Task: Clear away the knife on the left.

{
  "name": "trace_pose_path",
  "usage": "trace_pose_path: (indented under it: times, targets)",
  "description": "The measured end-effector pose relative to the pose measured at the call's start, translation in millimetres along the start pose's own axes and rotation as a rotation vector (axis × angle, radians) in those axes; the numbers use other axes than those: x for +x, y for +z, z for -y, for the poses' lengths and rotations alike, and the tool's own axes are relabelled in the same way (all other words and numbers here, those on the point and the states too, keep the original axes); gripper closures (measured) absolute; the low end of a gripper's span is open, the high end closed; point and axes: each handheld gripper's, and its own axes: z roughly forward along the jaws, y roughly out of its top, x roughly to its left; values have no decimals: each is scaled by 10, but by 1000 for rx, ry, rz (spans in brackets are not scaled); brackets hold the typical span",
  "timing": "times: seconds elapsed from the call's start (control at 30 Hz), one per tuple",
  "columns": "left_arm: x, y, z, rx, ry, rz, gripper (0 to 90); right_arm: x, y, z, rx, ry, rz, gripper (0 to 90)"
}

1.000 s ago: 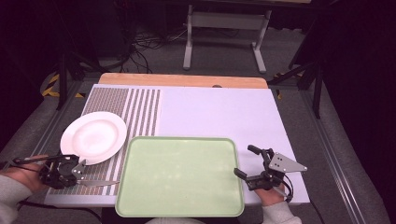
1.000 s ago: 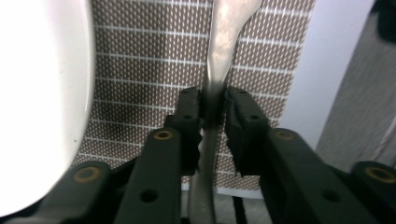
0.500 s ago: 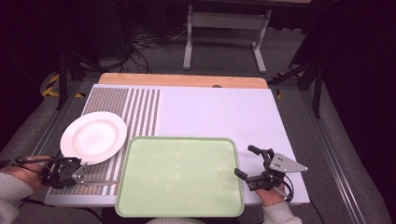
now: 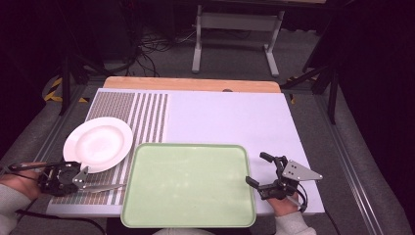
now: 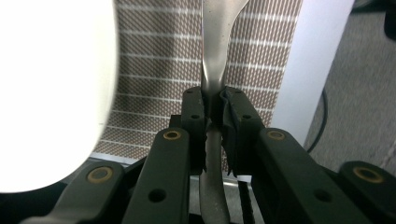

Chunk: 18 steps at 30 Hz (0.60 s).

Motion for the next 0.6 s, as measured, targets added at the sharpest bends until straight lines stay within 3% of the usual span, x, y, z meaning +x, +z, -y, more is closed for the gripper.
trace_pose_path:
  times: [0.4,0.6]
  targets:
    - [24,-320,-110,-105,-165,32,802,1,-10,-7,-2,-3,4,21]
    - [40,-458,-208,-133,-240,48,802,0,-10,-7,-3,-2,5,21]
